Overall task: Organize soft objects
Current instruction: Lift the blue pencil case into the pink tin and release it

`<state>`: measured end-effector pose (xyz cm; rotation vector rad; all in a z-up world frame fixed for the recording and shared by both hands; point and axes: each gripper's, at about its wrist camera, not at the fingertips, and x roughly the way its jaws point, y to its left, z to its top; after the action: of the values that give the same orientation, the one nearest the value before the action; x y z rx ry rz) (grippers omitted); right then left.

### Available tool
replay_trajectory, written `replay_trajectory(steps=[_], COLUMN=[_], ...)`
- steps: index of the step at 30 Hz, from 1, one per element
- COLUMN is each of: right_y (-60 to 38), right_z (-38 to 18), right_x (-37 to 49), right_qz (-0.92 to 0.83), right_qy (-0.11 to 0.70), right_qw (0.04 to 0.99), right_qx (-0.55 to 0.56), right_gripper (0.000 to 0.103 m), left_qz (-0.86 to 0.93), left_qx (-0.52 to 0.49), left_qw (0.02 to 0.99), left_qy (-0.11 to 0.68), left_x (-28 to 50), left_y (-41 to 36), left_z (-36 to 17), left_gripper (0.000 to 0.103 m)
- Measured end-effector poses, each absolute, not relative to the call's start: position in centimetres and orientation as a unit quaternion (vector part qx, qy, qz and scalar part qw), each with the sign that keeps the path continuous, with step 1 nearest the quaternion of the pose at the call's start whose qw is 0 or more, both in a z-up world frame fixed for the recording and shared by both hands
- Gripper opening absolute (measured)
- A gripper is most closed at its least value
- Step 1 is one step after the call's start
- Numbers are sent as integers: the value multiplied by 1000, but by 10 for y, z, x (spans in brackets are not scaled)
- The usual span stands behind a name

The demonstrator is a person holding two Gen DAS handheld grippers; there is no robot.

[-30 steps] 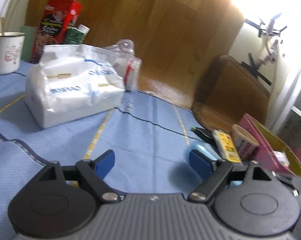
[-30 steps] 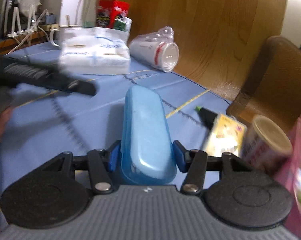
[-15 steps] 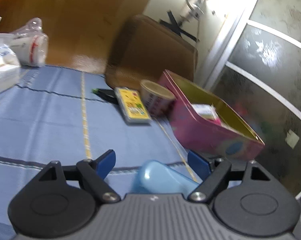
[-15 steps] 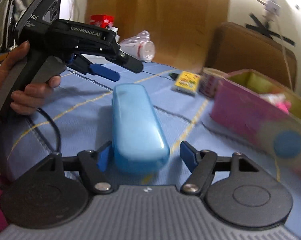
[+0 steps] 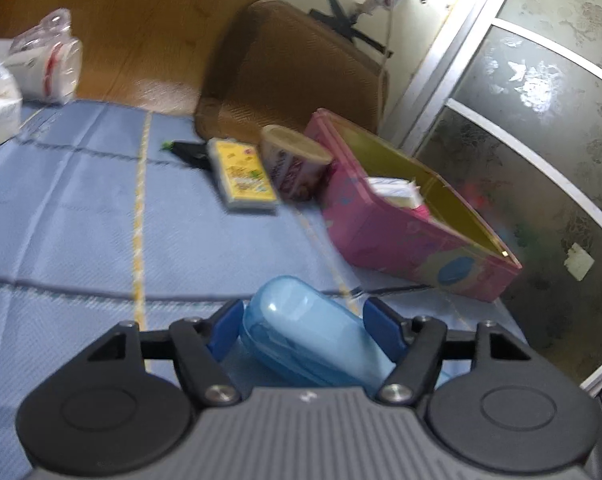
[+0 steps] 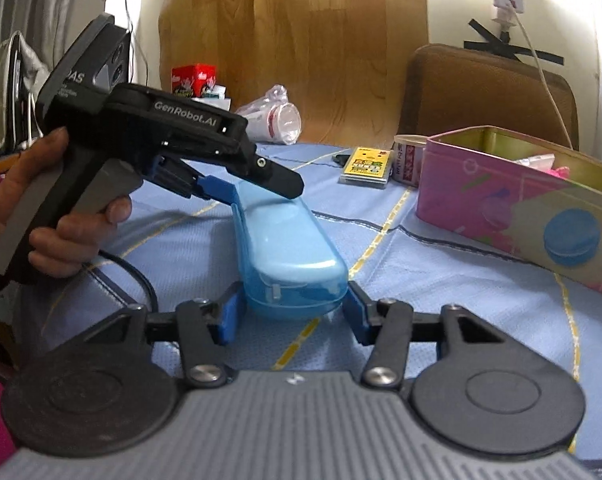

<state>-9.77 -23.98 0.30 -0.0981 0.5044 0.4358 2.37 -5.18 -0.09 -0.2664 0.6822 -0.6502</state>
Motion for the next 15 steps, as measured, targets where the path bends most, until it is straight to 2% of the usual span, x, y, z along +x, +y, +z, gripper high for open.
replay_trajectory(steps=[10, 15], right_y=[-295, -339], right_z=[53, 68], right_x=[-89, -62], right_qz=[108, 46], right_qy=[159, 151], right_qw=[981, 987], right_qx=[-34, -10], right_gripper=[55, 55], left_qz=[-396, -422], left_qx=[-66, -53], left_qw=[878, 863], left_qy=[261, 274], left_x=[68, 108], left_y=[-164, -236], left_z=[73, 82], left_gripper=[67, 68])
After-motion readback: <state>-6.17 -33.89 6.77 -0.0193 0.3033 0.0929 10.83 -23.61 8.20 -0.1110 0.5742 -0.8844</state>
